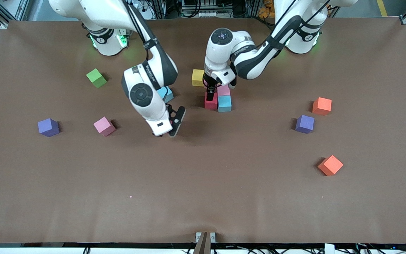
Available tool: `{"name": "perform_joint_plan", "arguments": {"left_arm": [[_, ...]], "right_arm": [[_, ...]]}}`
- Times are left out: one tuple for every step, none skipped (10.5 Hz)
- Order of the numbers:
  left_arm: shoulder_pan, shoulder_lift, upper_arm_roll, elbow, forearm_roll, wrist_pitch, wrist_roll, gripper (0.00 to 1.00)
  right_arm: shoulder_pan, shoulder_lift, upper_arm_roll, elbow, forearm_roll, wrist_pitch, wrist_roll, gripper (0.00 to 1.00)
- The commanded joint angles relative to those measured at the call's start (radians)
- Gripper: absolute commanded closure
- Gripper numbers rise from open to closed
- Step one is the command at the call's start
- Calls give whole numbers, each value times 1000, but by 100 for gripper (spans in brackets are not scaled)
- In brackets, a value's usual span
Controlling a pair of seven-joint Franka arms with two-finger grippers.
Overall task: Form number 2 with 11 blocks
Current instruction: 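Place the red cube under the cyan cube while the right gripper carries pink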
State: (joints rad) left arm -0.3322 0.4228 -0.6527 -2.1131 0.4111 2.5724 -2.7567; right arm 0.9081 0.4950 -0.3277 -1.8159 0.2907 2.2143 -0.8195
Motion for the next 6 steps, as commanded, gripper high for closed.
{"name": "perform_joint_plan", "arguments": {"left_arm": [[27, -86, -59, -11, 49, -88, -102, 0], [59, -123, -76, -10, 49, -131, -33, 0], [112, -153, -111, -8, 49, -147, 29, 0], [178, -162, -151, 13, 48, -147, 88, 0], [223, -156, -162, 50, 48, -155, 135, 0], [229, -154, -160, 74, 48, -178, 220, 0]], "right_arm": [[60, -33, 2, -33, -15, -4, -24, 100], [84, -39, 2, -55, -15, 1, -26, 100], [95, -50, 2, -77, -16, 1, -36, 100], [110, -68, 2, -106, -15, 8, -71, 100], [115, -85, 2, -135, -15, 13, -85, 100], [139, -90, 2, -154, -15, 25, -86, 100]]}}
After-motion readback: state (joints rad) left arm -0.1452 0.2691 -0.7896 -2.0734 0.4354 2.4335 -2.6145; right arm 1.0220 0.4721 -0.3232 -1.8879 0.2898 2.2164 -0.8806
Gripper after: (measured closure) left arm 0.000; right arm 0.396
